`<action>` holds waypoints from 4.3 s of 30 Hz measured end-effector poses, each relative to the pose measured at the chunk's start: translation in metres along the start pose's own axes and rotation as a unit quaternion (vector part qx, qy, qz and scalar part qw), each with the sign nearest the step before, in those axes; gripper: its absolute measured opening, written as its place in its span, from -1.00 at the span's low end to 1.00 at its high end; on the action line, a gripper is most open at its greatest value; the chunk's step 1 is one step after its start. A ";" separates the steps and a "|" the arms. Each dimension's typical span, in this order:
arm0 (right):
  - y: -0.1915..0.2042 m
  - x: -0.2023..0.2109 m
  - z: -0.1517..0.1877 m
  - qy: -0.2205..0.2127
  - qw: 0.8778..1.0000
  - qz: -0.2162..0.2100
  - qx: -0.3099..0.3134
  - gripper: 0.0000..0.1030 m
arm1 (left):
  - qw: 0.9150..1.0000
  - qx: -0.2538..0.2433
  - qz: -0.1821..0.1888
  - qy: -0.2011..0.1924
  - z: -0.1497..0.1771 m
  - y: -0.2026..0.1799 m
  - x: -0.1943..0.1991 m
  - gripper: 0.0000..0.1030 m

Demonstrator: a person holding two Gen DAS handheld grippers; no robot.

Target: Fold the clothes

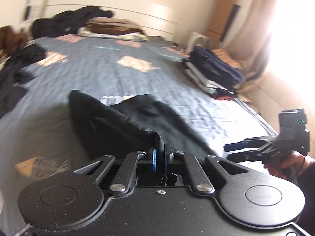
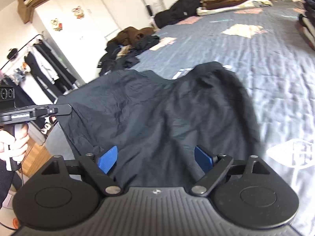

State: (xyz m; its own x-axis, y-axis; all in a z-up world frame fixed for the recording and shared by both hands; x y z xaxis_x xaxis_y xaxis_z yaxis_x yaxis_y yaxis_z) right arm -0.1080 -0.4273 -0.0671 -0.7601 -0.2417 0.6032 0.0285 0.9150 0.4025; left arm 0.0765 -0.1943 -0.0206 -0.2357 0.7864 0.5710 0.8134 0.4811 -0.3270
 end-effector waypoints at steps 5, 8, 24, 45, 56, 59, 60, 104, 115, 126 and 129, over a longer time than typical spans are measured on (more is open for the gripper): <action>-0.023 0.026 0.006 -0.013 0.999 0.027 -0.019 0.68 | 0.998 -0.034 0.046 0.015 -0.003 -0.050 -0.037 -0.86; -0.034 0.038 0.011 -0.015 0.999 0.037 -0.023 0.69 | 0.996 -0.047 0.070 0.026 0.000 -0.076 -0.061 -0.86; -0.076 0.087 0.044 -0.011 0.995 0.087 -0.050 0.69 | 0.978 -0.106 0.123 0.131 0.048 -0.159 -0.174 -0.86; -0.089 0.114 0.035 -0.104 0.987 0.056 -0.107 0.70 | 0.987 -0.080 0.112 0.084 0.034 -0.110 -0.092 -0.07; -0.051 0.012 0.035 0.019 0.998 0.024 -0.058 0.71 | 0.987 -0.016 0.083 0.139 0.092 -0.055 -0.092 -0.08; -0.063 -0.011 0.044 0.061 0.994 0.063 -0.070 0.71 | 0.983 -0.015 0.066 0.171 0.117 -0.047 -0.111 -0.08; -0.070 -0.014 0.047 0.071 0.991 0.079 -0.076 0.71 | 0.981 -0.015 0.061 0.181 0.126 -0.044 -0.117 -0.08; -0.034 -0.186 -0.216 0.117 0.985 0.014 0.124 0.78 | 0.977 -0.006 0.130 0.172 0.121 -0.003 -0.142 -0.06; -0.058 -0.262 -0.204 0.199 0.969 0.015 0.144 0.78 | 0.974 0.014 0.143 0.175 0.120 0.001 -0.145 -0.06; -0.085 -0.288 -0.193 0.219 0.974 -0.042 0.045 0.68 | 0.972 0.024 0.150 0.177 0.120 0.002 -0.149 -0.06; -0.080 -0.291 -0.190 0.221 0.974 -0.035 0.046 0.28 | 0.972 0.025 0.151 0.177 0.121 0.003 -0.148 -0.06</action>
State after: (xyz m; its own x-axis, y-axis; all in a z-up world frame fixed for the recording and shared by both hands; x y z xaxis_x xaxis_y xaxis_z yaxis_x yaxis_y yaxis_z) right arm 0.2346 -0.4919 -0.1438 -0.4043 -0.4013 0.8219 -0.0878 0.9115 0.4019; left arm 0.0495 -0.2624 -0.1970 0.2157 0.7167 0.6632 0.7874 0.2740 -0.5522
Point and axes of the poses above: each gripper's, at about its wrist camera, not at the fingertips, and x roughly against the way its jaws point, y to its left, z to its underside, the point moved 2 cm from there along -x, roughly the way its jaws point, and after that the axes turned 4 degrees about x, right-handed, at the moved point
